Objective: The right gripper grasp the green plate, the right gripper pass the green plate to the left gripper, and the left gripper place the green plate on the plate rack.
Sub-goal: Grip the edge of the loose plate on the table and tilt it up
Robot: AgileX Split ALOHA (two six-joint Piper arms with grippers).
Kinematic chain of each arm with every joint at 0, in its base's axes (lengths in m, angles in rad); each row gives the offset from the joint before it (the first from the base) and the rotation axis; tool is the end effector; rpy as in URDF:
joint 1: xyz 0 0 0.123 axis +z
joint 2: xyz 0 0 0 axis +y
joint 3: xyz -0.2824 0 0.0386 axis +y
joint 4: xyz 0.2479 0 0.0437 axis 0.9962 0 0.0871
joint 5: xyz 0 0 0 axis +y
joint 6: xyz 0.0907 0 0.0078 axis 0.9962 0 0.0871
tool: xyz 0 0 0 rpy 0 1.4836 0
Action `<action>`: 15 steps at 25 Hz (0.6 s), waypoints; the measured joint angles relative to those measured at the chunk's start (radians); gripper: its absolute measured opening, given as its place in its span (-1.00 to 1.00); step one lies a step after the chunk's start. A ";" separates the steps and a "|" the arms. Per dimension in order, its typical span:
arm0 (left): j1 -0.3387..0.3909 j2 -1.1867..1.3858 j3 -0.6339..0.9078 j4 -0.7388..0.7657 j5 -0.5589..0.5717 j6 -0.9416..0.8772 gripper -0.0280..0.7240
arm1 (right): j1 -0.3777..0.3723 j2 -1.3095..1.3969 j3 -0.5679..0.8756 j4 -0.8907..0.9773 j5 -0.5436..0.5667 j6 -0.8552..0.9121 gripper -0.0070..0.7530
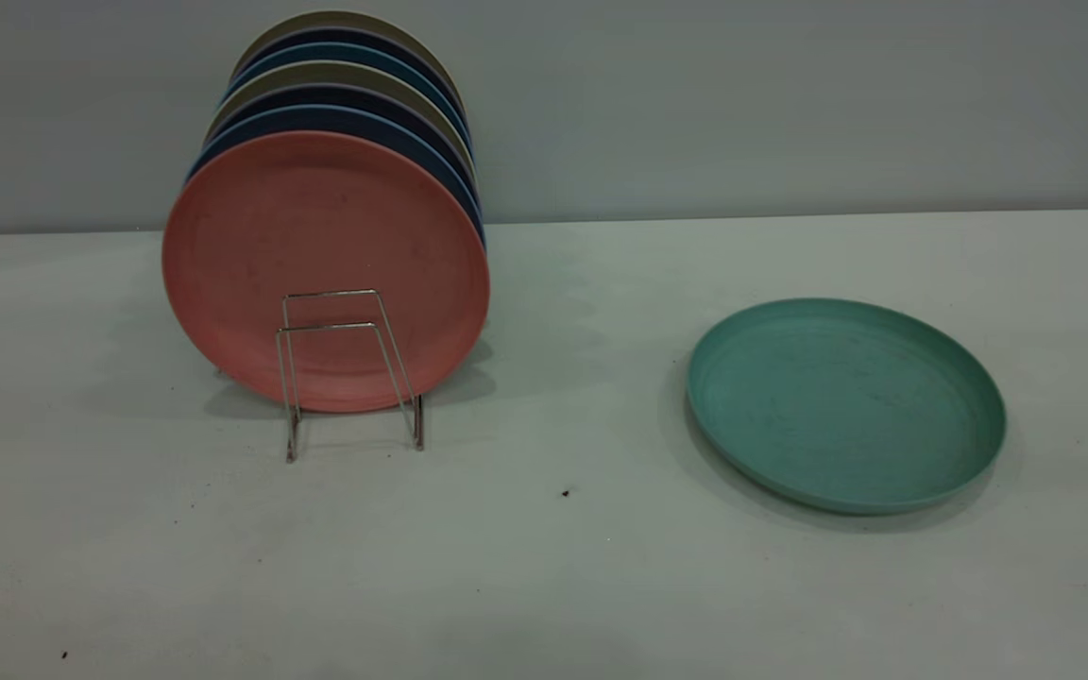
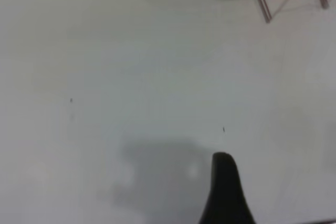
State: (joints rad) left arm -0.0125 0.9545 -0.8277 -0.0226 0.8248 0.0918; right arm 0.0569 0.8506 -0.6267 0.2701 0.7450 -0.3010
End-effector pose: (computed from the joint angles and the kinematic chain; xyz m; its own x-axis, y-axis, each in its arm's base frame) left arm 0.1787 -0.0037 0.3184 -0.7566 0.0858 -0.6483 0.0813 0.9960 0.0370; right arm 0.1511 0.0251 0.2802 -0.7376 -0.1406 -0.6604 -0.2484 0.9660 0.0718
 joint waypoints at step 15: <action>-0.083 0.541 -0.191 -0.404 -0.194 0.315 0.57 | -0.022 0.706 -0.186 0.549 -0.147 -0.469 0.29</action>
State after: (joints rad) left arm -0.0958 1.4952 -1.0191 -0.4262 0.6303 0.4069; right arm 0.0353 1.5565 -0.8132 0.8192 0.5977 -0.7703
